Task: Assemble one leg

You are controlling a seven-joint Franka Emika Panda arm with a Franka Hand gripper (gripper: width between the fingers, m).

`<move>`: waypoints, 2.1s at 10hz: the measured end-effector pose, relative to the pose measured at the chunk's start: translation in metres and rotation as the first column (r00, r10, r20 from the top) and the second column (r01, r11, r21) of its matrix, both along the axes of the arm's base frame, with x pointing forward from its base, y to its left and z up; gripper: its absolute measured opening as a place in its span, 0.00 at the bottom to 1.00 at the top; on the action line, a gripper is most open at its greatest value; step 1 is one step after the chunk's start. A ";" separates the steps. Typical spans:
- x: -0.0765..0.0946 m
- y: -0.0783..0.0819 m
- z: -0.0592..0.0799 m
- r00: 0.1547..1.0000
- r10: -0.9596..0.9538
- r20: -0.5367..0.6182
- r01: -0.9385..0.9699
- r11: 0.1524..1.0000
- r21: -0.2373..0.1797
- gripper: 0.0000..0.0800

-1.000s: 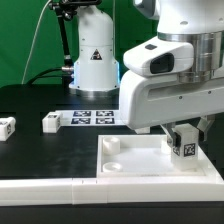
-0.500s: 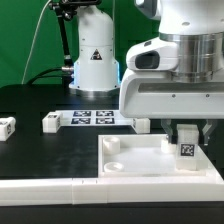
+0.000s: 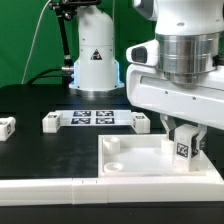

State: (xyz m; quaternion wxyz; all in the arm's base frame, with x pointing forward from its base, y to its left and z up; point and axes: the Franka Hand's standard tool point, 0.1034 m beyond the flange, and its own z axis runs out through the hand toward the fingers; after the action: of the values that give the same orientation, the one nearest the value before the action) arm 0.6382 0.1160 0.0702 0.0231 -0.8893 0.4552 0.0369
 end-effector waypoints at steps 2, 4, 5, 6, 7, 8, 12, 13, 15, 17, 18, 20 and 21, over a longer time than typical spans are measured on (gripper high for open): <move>0.000 -0.001 0.000 0.984 -0.176 -0.014 0.176 0.984 -0.002 0.37; 0.000 0.000 0.000 0.955 -0.295 -0.024 0.295 0.955 -0.010 0.37; 0.000 0.000 0.000 0.967 -0.255 -0.021 0.255 0.967 -0.007 0.37; 0.000 0.001 0.000 0.972 -0.232 -0.020 0.232 0.973 -0.005 0.37; 0.000 0.001 0.000 0.973 -0.228 -0.018 0.228 0.974 -0.004 0.59; 0.001 0.001 0.000 0.980 -0.200 -0.014 0.200 0.980 -0.002 0.76; 0.000 0.008 0.001 0.970 0.241 0.017 -0.241 0.970 0.000 0.81; 0.001 0.009 0.002 0.929 0.369 0.018 -0.369 0.929 -0.006 0.81; 0.003 0.006 0.001 0.813 0.580 0.044 -0.581 0.814 -0.007 0.81; 0.003 0.005 0.000 0.703 0.709 0.058 -0.709 0.705 -0.012 0.81; 0.003 0.005 0.000 0.652 0.755 0.064 -0.756 0.654 -0.014 0.81; 0.003 0.003 0.000 0.519 0.852 0.073 -0.853 0.521 -0.017 0.81; 0.003 0.004 0.000 0.482 0.873 0.075 -0.875 0.484 -0.018 0.81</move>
Offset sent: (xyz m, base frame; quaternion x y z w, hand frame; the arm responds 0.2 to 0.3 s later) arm -0.0024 0.0055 0.0008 -0.0235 -0.0073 0.2196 0.9753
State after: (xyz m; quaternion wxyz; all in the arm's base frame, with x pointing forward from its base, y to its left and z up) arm 0.6410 0.1197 0.0698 0.0280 -0.9976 -0.0609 0.0155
